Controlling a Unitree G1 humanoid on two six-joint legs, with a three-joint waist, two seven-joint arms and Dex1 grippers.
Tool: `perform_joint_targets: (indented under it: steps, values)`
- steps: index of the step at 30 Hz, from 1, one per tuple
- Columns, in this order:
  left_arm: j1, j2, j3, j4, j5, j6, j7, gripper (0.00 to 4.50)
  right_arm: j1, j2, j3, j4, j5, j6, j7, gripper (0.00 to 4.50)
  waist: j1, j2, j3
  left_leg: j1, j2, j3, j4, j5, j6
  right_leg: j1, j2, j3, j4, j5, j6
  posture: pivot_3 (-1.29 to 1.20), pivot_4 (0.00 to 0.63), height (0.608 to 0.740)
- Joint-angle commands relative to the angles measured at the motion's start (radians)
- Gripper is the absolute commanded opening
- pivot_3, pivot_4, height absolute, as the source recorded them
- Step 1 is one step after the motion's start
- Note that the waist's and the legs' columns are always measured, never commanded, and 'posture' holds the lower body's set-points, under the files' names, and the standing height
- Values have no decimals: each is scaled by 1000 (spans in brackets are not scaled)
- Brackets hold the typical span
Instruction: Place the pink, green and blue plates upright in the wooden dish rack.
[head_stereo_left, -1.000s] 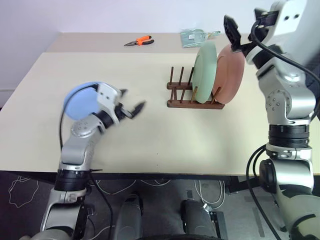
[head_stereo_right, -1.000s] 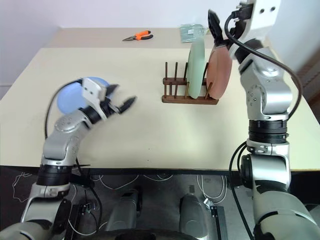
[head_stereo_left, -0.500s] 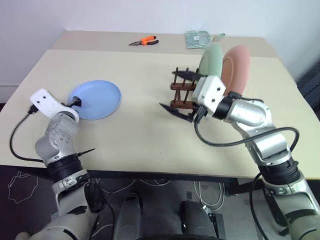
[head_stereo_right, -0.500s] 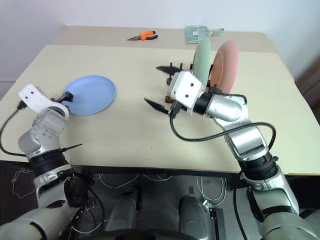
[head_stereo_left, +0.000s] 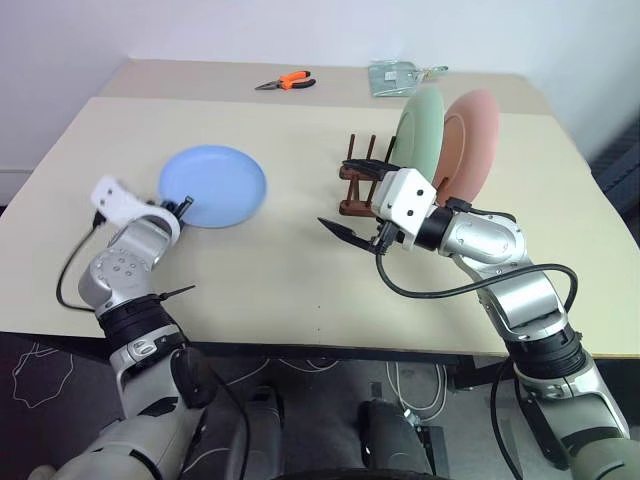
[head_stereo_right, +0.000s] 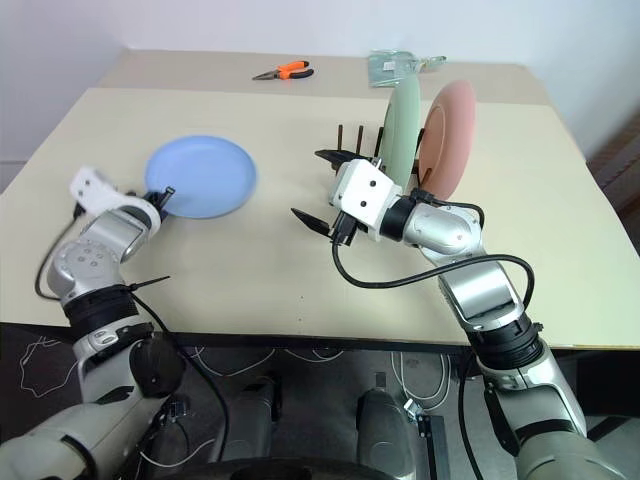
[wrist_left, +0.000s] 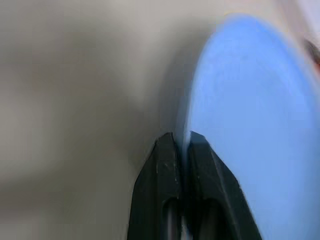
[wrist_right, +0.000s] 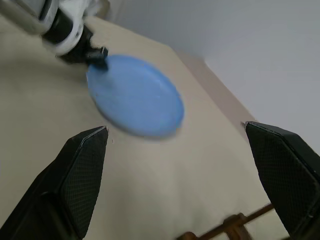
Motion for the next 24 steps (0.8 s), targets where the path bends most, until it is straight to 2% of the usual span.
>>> perform_joint_targets:
  steps: [1, 4, 8, 11, 18, 19, 20, 22, 24]
  values:
    - [-63, 15, -179, -175, -14, -47, -165, 47, -58, 24, 75, 2, -133, -75, -23, 4500, -1, 0, 0, 0, 0, 0, 0, 0, 0, 0, 0, 0, 0, 0, 0, 0, 150, 740]
    - [-83, 36, -250, -232, -17, 4, -198, 47, -98, 38, 119, 51, -243, -130, -52, 4500, -4, 0, 0, 0, 0, 0, 0, 0, -1, 0, 0, 0, 0, 0, 0, 0, 150, 740]
    - [-100, 13, -244, -280, -79, 85, -180, 47, -136, 53, 156, 133, -381, -165, -107, 4500, -14, 1, 0, 1, 1, 0, -1, 0, 0, 0, 0, 0, 1, 0, 0, 0, 150, 740]
    - [-98, 14, -261, -324, -102, 126, -191, 0, -150, 56, 176, 200, -469, -188, -139, 3625, -13, 0, 0, 1, 0, 0, -1, 0, 0, 0, 0, 0, 1, 0, 0, 0, 150, 740]
    - [-65, 4, -254, -348, -127, 164, -196, 0, -145, 77, 151, 233, -511, -206, -156, 35, -6, 0, 0, 1, 0, 0, -1, 0, 0, 0, 0, 0, 0, 0, 0, 0, 150, 740]
    - [-63, -5, -243, -349, -143, 157, -199, 0, -143, 77, 149, 234, -520, -213, -162, 11, -6, 1, 0, 1, 0, 0, -1, 0, 0, 0, 0, 0, 0, 0, 0, 0, 150, 740]
    - [-67, -22, -221, -351, -165, 138, -200, 348, -141, 77, 147, 233, -529, -223, -167, 2, -6, 0, 0, 1, 0, 0, -1, 0, 0, 0, 0, 0, 0, 0, 0, 0, 150, 740]
    - [-124, -83, -128, -363, -227, -26, -207, 1052, -137, 81, 141, 232, -532, -245, -174, 0, -3, 0, 0, 1, 0, 0, -1, 0, 0, 0, 0, 0, 0, 0, 0, 0, 150, 740]
    - [-184, -123, -33, -350, -260, -174, -160, 2005, -131, 88, 126, 227, -519, -268, -183, 0, -2, -3, 2, 0, 0, 0, 0, 0, 0, 0, 0, 0, 0, 0, 0, 0, 150, 740]
